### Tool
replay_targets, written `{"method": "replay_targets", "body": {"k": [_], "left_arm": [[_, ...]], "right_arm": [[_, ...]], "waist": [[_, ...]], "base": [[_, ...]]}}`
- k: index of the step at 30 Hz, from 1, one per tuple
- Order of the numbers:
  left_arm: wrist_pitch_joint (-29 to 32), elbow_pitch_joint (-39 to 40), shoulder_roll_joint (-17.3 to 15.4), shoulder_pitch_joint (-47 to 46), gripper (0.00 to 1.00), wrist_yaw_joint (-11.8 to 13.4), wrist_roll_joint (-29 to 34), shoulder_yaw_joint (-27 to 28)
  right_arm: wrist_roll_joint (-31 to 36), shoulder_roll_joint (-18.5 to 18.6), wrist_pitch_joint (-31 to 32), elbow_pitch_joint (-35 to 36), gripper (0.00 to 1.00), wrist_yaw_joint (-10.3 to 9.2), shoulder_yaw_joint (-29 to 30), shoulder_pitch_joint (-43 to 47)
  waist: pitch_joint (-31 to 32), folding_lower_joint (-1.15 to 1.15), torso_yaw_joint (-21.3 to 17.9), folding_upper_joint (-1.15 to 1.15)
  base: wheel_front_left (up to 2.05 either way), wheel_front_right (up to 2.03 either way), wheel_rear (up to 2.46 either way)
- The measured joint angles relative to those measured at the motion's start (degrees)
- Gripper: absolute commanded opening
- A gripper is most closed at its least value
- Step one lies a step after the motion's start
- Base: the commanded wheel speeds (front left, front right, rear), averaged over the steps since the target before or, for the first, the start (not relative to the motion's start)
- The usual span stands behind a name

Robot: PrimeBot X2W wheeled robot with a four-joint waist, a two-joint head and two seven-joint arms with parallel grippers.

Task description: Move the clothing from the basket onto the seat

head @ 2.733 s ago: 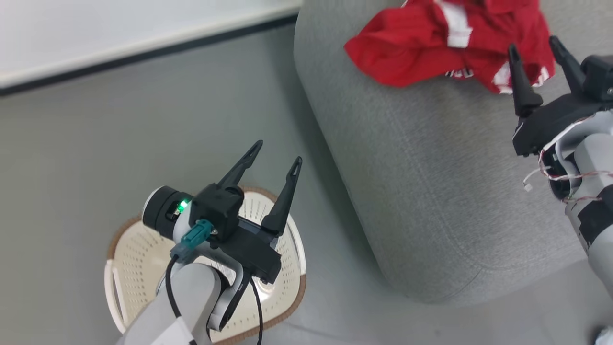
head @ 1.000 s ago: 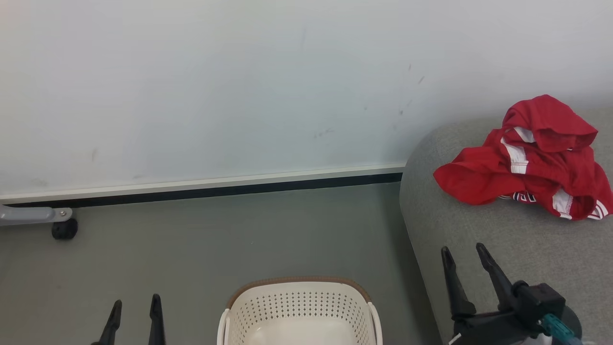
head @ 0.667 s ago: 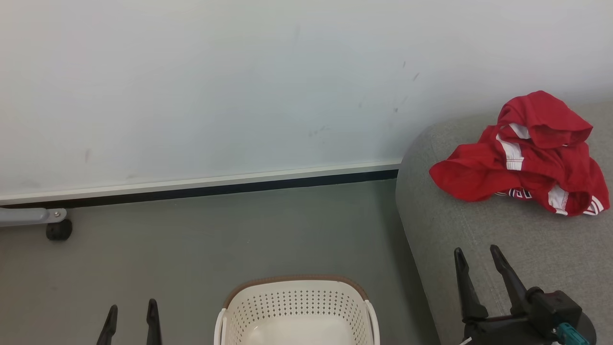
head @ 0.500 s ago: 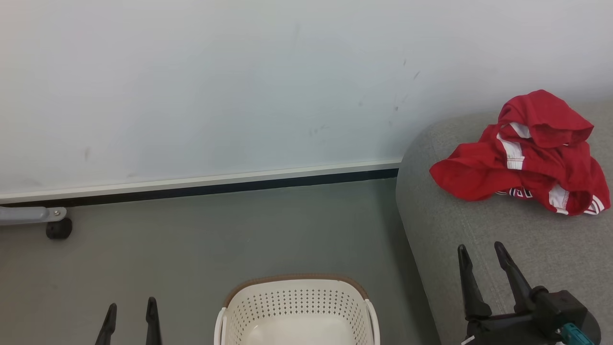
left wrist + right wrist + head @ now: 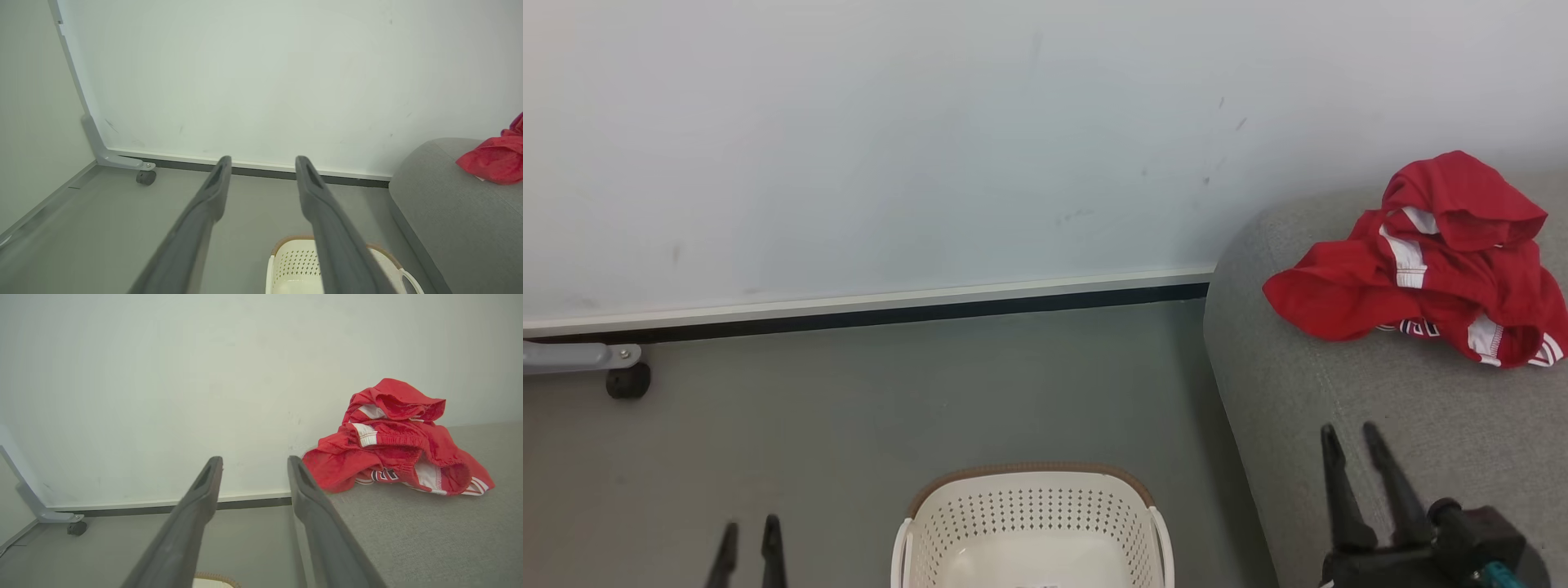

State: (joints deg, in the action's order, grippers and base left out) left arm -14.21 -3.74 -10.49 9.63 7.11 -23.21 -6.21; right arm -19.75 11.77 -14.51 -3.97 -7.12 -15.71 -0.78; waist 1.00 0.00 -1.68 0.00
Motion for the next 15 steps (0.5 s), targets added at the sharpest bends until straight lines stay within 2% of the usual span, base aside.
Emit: {"method": "replay_targets", "body": {"k": [6,15], "left_arm": [[0.4,-3.3,1.6,0.6,0.0,-0.1,-0.7,-0.5],[2.1,-3.9,2.0,0.3,0.0,-1.1,-5.9,0.5]], "right_arm": [[-0.2,-1.3,0.5,-3.6,0.0,0.09,-0.6,2.8],[-6.0,-1.8,2.3,-4.0,0.0,1.16,1.5,2.5]], "waist": [[0.0,0.0,0.0,0.0],[-0.1,0.0,0.2,0.0]], "base": [[0.0,0.0,0.0],[0.0,0.0,0.0]]}}
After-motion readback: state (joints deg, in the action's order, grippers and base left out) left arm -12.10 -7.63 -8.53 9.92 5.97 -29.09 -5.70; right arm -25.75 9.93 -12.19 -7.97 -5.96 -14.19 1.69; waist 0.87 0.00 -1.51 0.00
